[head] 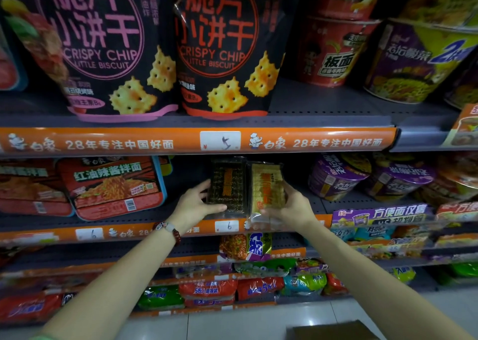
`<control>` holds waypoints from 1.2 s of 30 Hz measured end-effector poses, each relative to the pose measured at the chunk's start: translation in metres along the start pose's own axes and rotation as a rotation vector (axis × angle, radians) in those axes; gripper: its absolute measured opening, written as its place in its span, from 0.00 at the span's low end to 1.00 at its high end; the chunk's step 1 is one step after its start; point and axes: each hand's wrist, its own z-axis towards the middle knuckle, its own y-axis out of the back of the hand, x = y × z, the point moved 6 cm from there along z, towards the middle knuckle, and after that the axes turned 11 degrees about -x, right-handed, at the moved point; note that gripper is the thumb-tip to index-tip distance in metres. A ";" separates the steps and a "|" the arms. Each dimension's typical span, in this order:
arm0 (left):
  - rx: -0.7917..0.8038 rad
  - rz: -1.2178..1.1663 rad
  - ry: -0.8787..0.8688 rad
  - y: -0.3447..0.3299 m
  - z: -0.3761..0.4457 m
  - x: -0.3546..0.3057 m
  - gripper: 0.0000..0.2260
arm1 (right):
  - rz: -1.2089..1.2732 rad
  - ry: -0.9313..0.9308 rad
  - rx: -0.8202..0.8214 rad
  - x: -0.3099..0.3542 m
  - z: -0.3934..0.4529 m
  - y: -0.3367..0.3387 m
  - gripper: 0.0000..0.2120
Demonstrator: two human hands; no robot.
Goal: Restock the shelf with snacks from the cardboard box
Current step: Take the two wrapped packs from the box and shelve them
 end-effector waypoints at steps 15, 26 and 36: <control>-0.044 0.073 -0.003 -0.001 0.008 0.012 0.41 | 0.009 0.009 0.028 -0.011 0.024 -0.004 0.45; -0.128 0.374 -0.051 0.003 0.001 -0.008 0.33 | -0.118 0.101 -0.021 0.000 0.016 0.003 0.33; 0.044 0.513 -0.449 -0.048 -0.018 -0.084 0.12 | -0.261 0.136 -0.130 0.000 -0.018 0.034 0.16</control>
